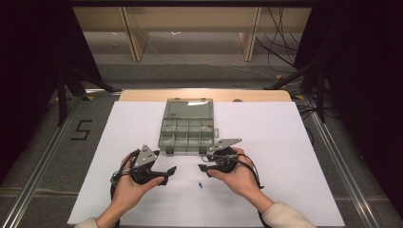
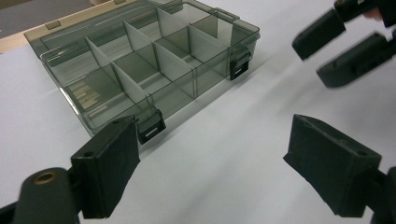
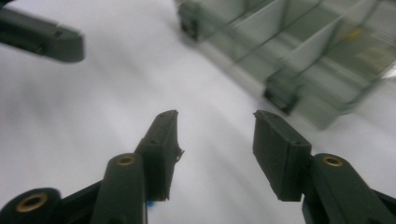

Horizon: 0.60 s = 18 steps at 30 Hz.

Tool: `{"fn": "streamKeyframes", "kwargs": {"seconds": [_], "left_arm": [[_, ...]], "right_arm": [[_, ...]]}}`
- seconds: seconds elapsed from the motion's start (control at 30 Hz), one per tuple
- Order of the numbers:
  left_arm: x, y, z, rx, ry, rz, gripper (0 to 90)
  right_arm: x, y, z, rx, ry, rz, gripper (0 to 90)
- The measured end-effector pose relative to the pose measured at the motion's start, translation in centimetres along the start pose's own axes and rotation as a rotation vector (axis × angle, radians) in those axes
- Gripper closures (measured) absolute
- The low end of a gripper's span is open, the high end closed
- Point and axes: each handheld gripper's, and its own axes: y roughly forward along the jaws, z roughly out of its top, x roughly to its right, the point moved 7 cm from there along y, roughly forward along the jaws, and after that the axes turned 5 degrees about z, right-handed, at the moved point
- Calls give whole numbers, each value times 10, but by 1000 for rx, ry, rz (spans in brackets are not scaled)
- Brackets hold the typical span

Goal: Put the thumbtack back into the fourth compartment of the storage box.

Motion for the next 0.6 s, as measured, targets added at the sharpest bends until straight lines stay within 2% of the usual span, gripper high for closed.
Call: {"fn": "streamKeyframes", "kwargs": {"seconds": [0.1, 0.13, 0.2, 0.33, 0.47, 0.5, 0.6], "left_arm": [[0, -1, 1, 2, -4, -1, 161], [0, -1, 1, 1, -14, 4, 161], [0, -1, 0, 0, 3, 4, 161], [0, -1, 1, 0, 6, -3, 161], [0, 0, 0, 1, 5, -2, 161], [-1, 0, 0, -8, 15, 0, 161], [0, 0, 0, 1, 4, -1, 161]], "right_arm": [[-10, 7, -7, -42, -17, 16, 551], [-12, 9, -9, -40, -27, 17, 560], [-17, 12, -13, -66, -25, 30, 581], [-25, 18, -23, -117, -32, 43, 620], [-25, 23, -27, -137, -44, 40, 655], [-25, 23, -28, -152, -54, 45, 660], [-25, 24, -30, -171, -67, 36, 684]]}}
